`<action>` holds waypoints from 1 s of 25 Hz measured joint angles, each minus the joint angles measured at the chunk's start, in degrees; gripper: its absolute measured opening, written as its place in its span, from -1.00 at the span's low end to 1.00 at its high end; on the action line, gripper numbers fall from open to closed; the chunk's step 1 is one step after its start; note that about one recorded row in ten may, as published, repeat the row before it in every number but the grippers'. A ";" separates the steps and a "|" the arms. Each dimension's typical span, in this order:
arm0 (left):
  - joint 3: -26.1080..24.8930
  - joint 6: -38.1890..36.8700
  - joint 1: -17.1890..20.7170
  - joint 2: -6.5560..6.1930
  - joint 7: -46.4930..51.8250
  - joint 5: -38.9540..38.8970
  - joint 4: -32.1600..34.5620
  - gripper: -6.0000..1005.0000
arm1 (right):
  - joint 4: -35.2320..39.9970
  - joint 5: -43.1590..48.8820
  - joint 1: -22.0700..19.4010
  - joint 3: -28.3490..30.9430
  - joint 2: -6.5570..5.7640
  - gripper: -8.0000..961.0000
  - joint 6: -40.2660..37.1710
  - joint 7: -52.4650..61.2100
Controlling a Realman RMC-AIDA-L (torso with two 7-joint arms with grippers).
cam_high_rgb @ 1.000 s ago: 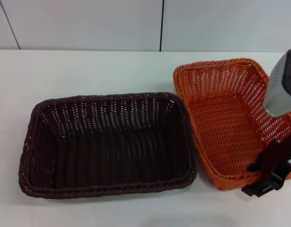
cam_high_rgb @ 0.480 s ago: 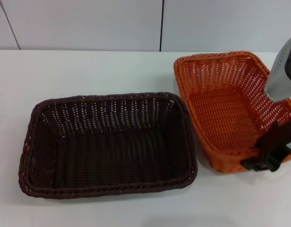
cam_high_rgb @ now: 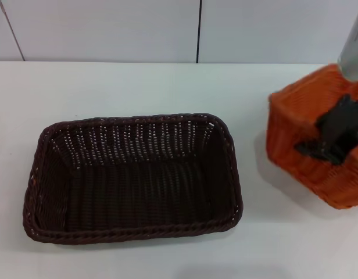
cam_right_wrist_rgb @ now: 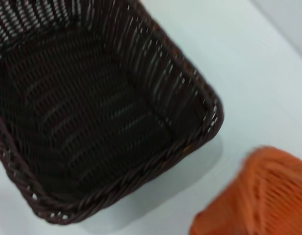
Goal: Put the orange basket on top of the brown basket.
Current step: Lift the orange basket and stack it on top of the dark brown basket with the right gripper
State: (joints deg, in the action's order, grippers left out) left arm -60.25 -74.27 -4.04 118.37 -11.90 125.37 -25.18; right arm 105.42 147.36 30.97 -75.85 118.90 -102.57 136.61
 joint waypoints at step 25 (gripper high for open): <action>0.94 1.25 0.52 0.37 4.12 -0.26 0.76 0.57 | 12.40 -6.51 -1.84 -10.90 0.06 -0.54 3.30 -51.48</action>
State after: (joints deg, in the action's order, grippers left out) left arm -59.30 -73.01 -3.52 118.74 -7.78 125.11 -24.42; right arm 117.82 140.85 29.13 -86.74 118.96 -99.28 85.13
